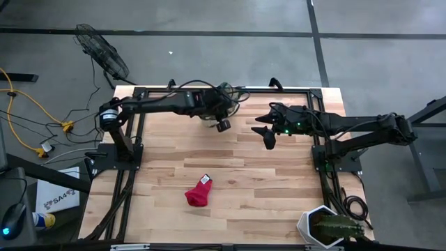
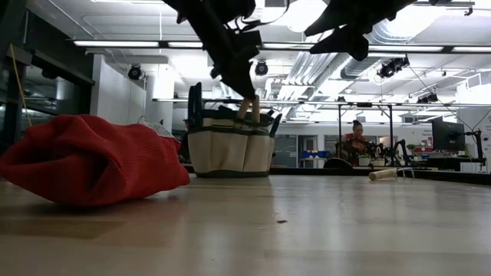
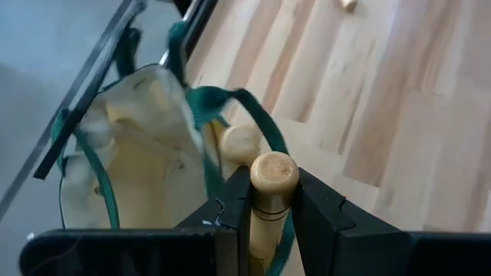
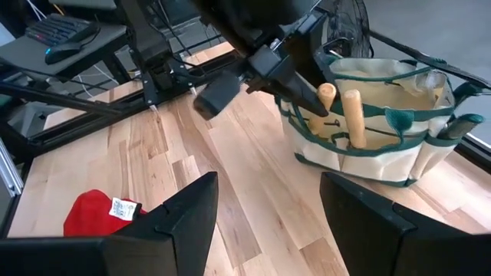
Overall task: Pick & Place Garden tools in Gardening bag
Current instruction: Put the brown trowel into the white gardening bag, then put the red gloves into the white gardening bag
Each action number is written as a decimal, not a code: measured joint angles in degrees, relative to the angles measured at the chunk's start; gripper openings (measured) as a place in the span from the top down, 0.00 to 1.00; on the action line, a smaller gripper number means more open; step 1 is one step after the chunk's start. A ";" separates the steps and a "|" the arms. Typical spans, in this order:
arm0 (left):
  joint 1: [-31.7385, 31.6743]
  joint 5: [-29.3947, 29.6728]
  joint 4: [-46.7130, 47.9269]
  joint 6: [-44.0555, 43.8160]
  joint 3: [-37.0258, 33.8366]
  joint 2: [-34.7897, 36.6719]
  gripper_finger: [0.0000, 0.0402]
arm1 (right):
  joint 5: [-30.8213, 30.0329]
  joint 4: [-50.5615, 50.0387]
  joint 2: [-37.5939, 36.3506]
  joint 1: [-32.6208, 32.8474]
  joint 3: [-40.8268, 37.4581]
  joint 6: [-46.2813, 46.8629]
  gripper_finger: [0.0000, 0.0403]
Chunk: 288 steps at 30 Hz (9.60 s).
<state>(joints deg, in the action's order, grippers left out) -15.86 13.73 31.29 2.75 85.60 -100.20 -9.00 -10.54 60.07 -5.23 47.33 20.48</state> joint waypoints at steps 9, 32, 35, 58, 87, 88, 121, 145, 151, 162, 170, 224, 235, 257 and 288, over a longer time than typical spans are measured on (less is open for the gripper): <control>-0.81 -1.14 -0.37 -1.45 0.00 -0.18 0.84 | -0.01 -0.04 0.00 0.00 0.00 0.97 0.45; -0.75 -0.91 5.34 0.07 0.00 -0.18 0.68 | -0.02 -0.04 0.00 0.00 0.00 2.28 0.45; -0.74 -0.93 5.37 0.10 0.00 -0.18 0.65 | 0.00 -0.03 0.00 0.00 0.00 2.28 0.45; -0.68 -0.10 4.00 0.44 5.34 1.04 0.88 | -0.04 -0.20 0.00 -0.02 0.00 2.26 0.45; -0.68 0.59 8.44 -1.57 5.55 -1.38 1.00 | -2.84 -1.42 0.00 -0.02 0.00 2.24 0.45; -0.68 1.28 8.83 -1.64 5.55 -1.38 1.00 | -2.84 -1.42 0.00 -0.02 0.00 2.24 0.45; 2.03 -2.69 25.95 -13.55 5.60 6.46 1.00 | -2.84 -3.05 -0.02 -0.02 -0.02 3.38 0.45; 17.72 1.58 42.52 -32.96 5.51 8.39 0.99 | -2.60 -3.08 -0.02 -0.02 -0.02 4.11 0.45; 20.85 1.73 43.58 -35.34 2.08 8.32 0.96 | -2.60 -3.10 -0.02 -0.02 -0.02 5.76 0.45; 27.99 -2.00 40.93 -48.46 -3.65 8.70 0.86 | -0.78 -8.41 -0.02 0.00 -0.02 12.82 0.45; 34.18 -0.71 37.55 -58.91 -5.80 8.74 0.68 | 2.81 -13.04 -0.02 0.04 -0.02 15.56 0.45; 35.37 -25.62 6.62 -77.56 -13.11 -7.76 0.76 | 6.65 -15.42 0.35 6.80 -0.04 11.53 0.45; 35.37 -24.57 7.02 -76.45 -11.73 -7.44 0.94 | 7.78 -14.48 0.35 6.80 -0.04 12.25 0.45; 26.98 -5.24 40.81 -61.64 26.02 -7.11 0.94 | 9.23 -14.47 0.35 6.80 -0.04 14.12 0.45; -9.76 -0.37 37.56 -8.89 36.99 -10.52 0.94 | 0.24 -14.08 0.35 6.73 -0.04 15.26 0.45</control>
<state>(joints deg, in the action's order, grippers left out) -25.62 13.36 68.85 -6.14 122.59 -110.72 -8.75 -24.62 60.42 1.50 47.29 35.74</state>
